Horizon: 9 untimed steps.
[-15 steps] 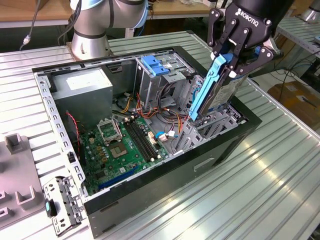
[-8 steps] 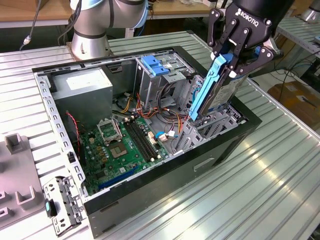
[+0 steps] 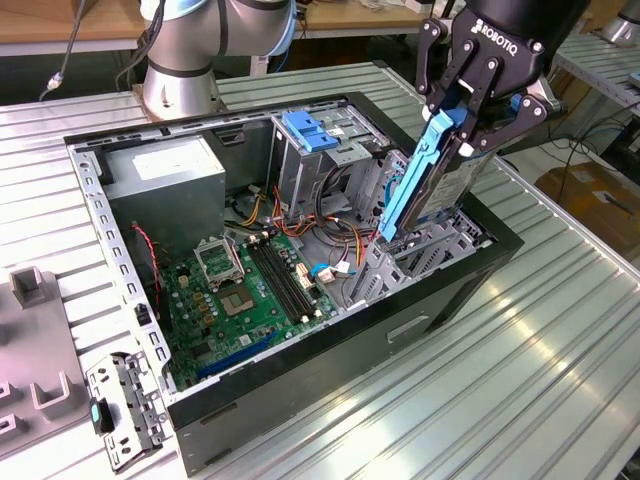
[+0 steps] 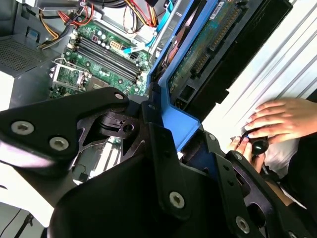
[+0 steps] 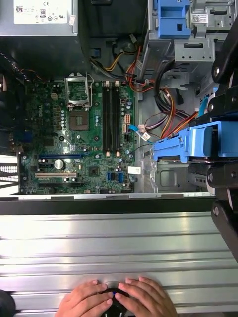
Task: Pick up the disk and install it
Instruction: 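Insert the disk into the insertion slot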
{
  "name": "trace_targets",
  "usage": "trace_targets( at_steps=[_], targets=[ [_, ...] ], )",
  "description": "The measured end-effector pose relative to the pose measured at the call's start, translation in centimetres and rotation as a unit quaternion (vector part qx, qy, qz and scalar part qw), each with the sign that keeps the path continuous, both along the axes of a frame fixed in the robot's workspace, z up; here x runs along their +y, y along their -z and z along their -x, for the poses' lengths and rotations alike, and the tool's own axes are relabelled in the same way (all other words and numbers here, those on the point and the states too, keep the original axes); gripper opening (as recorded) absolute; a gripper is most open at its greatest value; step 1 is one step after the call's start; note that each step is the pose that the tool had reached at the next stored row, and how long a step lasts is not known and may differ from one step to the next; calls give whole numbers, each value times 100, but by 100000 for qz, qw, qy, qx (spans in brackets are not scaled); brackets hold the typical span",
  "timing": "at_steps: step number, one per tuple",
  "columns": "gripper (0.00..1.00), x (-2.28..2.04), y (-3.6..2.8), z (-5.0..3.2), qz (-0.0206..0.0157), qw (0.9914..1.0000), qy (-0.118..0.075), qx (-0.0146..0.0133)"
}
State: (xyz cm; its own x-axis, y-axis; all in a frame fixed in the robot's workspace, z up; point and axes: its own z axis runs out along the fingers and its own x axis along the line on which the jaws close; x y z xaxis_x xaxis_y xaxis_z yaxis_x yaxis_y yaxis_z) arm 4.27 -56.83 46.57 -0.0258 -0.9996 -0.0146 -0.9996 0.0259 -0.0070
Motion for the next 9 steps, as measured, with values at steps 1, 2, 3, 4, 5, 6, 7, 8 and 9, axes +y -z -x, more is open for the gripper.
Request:
trace_targets(
  at_steps=[1, 2, 3, 4, 5, 6, 7, 8, 9],
  targets=[
    [37, 0, 30, -17, -13, 100000, 1, 1],
    [37, 0, 50, -28, -9, 100000, -2, 6],
    [37, 0, 66, -38, -5, 100000, 0, 12],
    [37, 2, 86, -56, 17, 100000, 0, 19],
    [37, 3, 96, -72, 39, 100000, 1, 25],
    [37, 3, 108, -86, 131, 100000, 1, 24],
    [37, 3, 116, -91, 256, 100000, -5, 21],
    [37, 3, 124, -91, 590, 99998, 5, 21],
    [37, 4, 129, -92, 1066, 99994, 2, 23]
  ],
)
